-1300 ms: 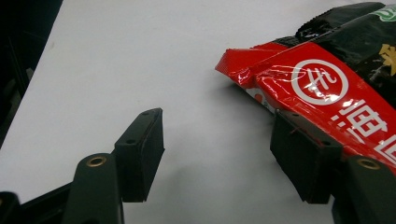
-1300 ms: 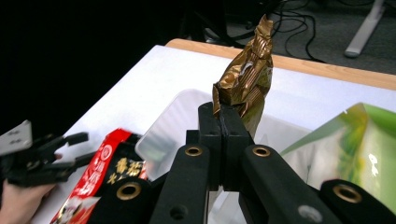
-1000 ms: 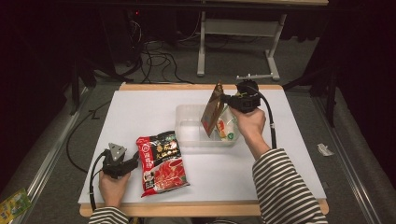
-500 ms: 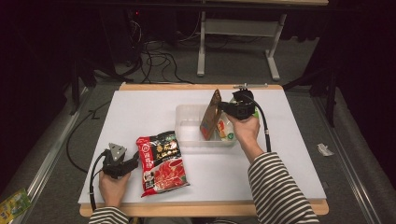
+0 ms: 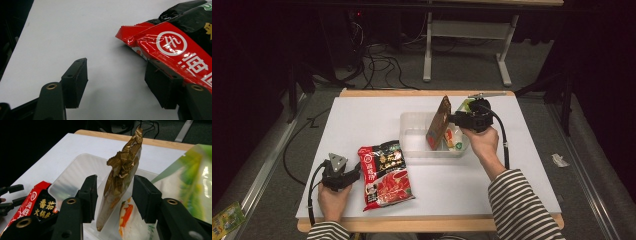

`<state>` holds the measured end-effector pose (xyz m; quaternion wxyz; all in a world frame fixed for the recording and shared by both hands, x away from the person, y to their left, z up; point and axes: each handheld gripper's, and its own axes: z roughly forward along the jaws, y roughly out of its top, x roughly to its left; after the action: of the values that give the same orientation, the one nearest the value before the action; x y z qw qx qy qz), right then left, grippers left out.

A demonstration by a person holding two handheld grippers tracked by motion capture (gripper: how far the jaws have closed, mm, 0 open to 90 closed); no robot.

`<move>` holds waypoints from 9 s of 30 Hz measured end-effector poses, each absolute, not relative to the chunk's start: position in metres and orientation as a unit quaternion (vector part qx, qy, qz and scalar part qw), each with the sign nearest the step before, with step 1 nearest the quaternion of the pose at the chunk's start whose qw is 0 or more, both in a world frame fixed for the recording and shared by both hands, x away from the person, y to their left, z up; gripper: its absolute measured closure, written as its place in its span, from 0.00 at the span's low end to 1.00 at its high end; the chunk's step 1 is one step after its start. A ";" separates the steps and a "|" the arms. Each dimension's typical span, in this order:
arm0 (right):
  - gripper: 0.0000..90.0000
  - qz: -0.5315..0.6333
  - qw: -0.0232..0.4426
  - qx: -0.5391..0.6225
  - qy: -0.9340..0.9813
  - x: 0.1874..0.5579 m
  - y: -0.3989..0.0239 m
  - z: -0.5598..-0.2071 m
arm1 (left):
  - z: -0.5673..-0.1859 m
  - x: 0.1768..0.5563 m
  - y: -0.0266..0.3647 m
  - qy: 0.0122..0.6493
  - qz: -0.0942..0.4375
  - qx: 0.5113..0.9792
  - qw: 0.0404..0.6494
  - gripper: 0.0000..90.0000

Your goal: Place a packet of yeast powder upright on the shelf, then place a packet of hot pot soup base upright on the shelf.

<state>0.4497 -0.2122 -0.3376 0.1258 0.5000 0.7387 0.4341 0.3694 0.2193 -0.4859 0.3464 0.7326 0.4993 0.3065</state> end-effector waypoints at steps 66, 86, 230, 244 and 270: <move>0.53 0.290 0.294 0.519 0.749 0.351 -0.336 -0.480 | -0.466 0.442 0.234 0.587 0.030 0.698 0.410 0.24; 0.53 0.287 0.297 0.517 0.750 0.350 -0.335 -0.480 | -0.471 0.454 0.230 0.548 -0.043 0.724 0.416 0.63; 0.52 0.274 0.329 0.489 0.760 0.346 -0.328 -0.482 | -0.301 0.484 0.067 0.391 0.183 0.759 0.487 0.92; 0.52 0.272 0.330 0.489 0.761 0.346 -0.328 -0.482 | -0.305 0.482 0.073 0.394 0.185 0.781 0.447 0.63; 0.52 0.274 0.334 0.485 0.760 0.345 -0.327 -0.482 | -0.366 0.485 0.049 0.450 0.101 0.837 0.296 0.69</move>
<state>0.3454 -0.3267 -0.4821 0.3343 0.4854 0.7602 0.2735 0.4848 0.0490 -0.3657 0.2962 0.8366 0.4495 0.1010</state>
